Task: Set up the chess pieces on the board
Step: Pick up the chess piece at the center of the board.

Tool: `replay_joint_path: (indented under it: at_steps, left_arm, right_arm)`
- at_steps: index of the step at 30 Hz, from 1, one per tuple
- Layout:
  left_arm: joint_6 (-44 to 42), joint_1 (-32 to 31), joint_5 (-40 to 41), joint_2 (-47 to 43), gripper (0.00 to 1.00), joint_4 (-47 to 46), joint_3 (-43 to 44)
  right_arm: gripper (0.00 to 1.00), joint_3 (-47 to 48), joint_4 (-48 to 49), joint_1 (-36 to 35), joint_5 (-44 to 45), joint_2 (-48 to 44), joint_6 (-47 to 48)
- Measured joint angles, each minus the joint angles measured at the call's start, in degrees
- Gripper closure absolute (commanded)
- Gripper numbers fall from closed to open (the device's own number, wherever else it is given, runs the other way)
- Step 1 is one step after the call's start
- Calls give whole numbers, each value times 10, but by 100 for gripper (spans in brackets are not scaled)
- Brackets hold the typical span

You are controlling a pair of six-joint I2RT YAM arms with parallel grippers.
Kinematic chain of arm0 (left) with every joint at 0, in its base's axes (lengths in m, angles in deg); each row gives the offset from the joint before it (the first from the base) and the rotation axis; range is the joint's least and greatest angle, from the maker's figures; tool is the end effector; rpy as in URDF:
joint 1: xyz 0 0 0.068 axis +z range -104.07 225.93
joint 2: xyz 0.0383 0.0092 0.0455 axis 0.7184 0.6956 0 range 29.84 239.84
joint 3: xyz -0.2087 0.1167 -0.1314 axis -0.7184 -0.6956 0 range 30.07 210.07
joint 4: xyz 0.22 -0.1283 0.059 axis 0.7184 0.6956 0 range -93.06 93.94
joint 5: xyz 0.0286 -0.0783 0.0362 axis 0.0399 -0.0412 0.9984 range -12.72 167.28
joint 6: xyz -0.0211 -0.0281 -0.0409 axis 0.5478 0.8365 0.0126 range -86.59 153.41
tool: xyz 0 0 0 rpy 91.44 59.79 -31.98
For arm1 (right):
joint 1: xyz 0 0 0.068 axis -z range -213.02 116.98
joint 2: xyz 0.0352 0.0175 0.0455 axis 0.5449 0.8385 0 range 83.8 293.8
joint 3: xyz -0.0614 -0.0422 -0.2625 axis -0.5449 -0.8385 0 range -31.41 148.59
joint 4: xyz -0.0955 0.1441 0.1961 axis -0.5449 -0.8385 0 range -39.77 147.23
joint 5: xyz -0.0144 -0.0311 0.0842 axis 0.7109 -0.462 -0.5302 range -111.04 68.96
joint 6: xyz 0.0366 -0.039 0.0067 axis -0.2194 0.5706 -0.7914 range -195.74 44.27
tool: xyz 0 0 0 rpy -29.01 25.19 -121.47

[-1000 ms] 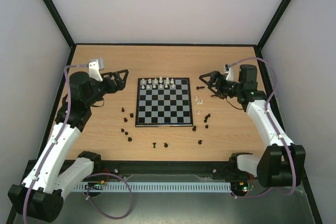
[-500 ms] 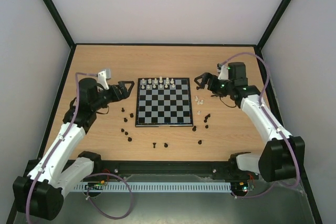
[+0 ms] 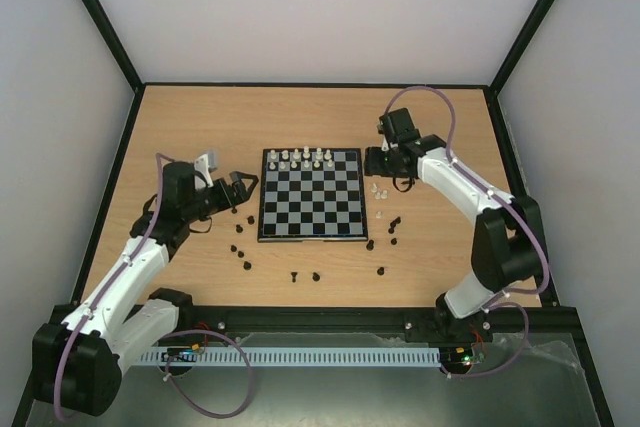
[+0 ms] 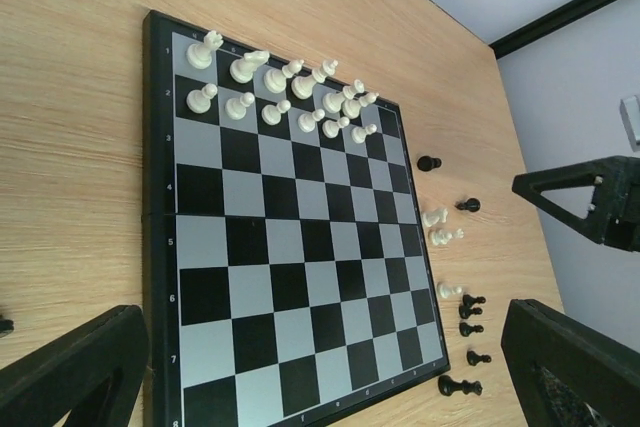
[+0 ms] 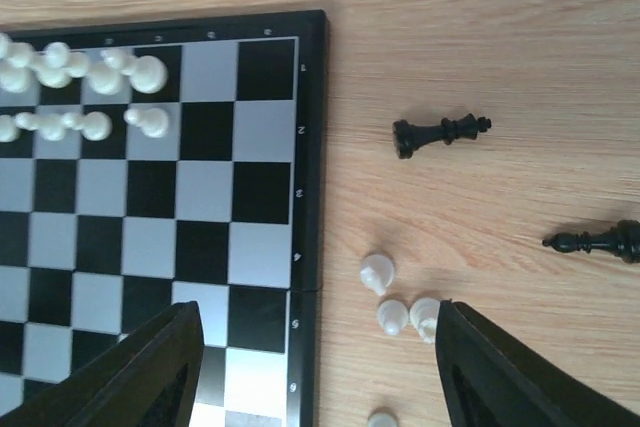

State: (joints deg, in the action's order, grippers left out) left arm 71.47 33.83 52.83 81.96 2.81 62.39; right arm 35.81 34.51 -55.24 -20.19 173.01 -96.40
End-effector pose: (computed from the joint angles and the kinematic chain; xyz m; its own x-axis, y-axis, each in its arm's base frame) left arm 0.1969 -0.0572 0.2493 -0.6759 -0.4292 -0.5992 0.1763 0.6952 -0.6968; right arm 0.3185 0.1294 0.2643 -0.7395 0.0791 -0.6685 -0.1149 0.9637 0.2411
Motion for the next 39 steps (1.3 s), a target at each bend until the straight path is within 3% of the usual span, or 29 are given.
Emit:
replay_joint_path:
  at_steps: [6,17,39]
  left_arm:
    - [-6,0,3,0,0,1,-3]
    - [-28,0,23,-6,0,21,-3]
    - [-32,0,37,-5,0,24,-3]
  right_arm:
    - [56,29,-22,-5,18,62,22]
    - [67,37,-39,-14,24,123,33]
    - [79,69,-52,-14,58,174,36]
